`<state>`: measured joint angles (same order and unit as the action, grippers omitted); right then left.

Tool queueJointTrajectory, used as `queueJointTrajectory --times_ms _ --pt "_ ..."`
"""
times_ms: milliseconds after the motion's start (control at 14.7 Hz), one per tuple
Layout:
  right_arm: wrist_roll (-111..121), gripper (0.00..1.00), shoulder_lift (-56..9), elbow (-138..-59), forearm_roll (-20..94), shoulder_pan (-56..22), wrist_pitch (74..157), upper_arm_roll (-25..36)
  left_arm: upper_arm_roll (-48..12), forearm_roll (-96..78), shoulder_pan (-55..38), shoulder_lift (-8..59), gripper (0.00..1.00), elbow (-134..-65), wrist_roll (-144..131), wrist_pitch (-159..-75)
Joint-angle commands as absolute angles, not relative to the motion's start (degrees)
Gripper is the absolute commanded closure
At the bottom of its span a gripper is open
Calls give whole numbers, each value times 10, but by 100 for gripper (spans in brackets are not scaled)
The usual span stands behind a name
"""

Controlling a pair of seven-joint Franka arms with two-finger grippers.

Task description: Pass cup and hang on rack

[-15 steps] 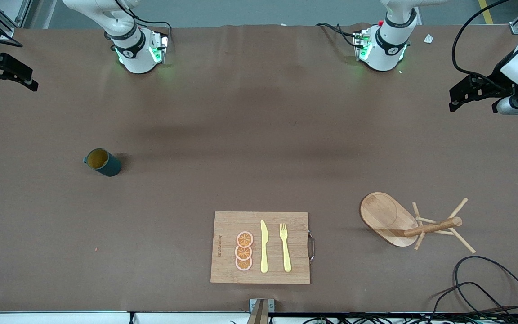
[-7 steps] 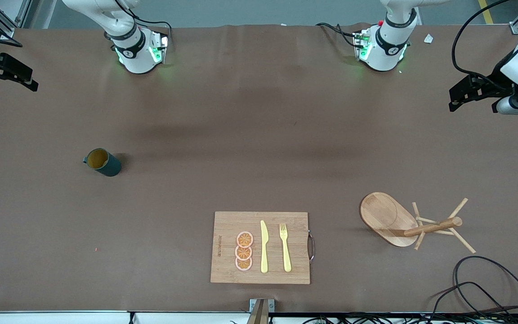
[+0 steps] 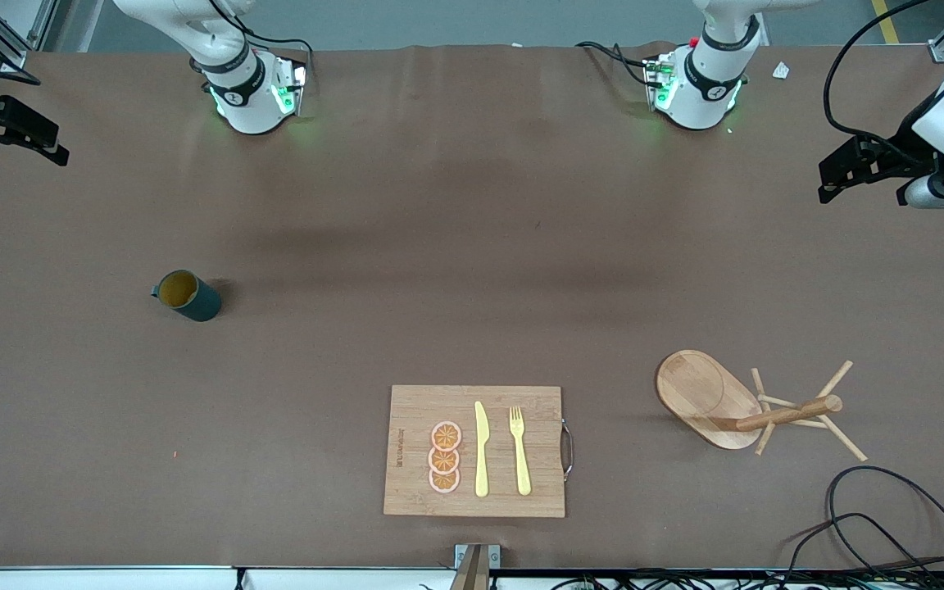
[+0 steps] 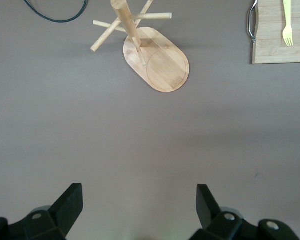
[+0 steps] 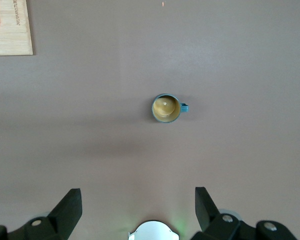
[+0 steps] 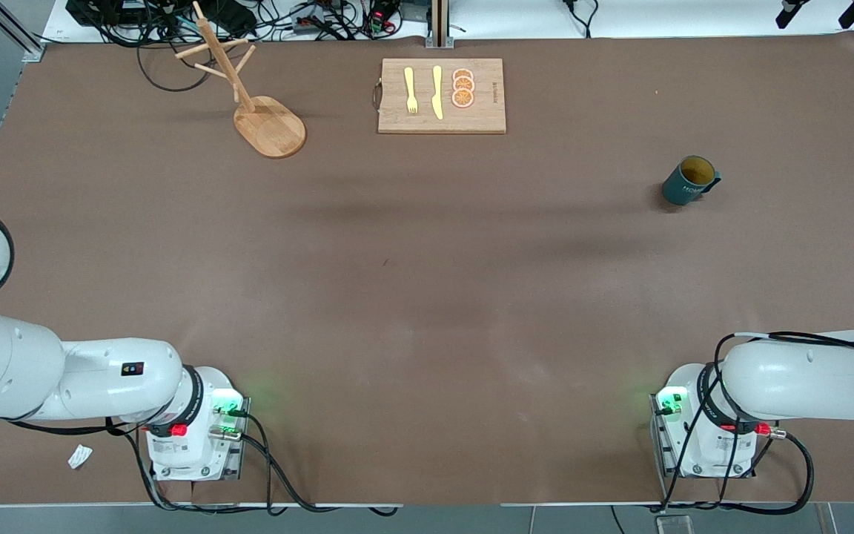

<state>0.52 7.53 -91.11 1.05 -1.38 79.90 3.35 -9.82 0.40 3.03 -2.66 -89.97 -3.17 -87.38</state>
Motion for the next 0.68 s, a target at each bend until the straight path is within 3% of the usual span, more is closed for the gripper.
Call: queueJointTrajectory --times_ms 0,204,408,612 --pt "1 0 57 -907 11 -6 799 32 -101 6 33 -25 0 -889 -23 -864" --pt "4 0 22 -906 10 2 808 33 -101 6 33 -23 0 -889 -23 -864" --pt "9 0 -56 -878 8 2 810 33 -101 6 33 -23 0 -889 -23 -864" --pt "114 0 -75 -934 9 10 879 33 -101 6 33 -23 0 -889 -23 -865"
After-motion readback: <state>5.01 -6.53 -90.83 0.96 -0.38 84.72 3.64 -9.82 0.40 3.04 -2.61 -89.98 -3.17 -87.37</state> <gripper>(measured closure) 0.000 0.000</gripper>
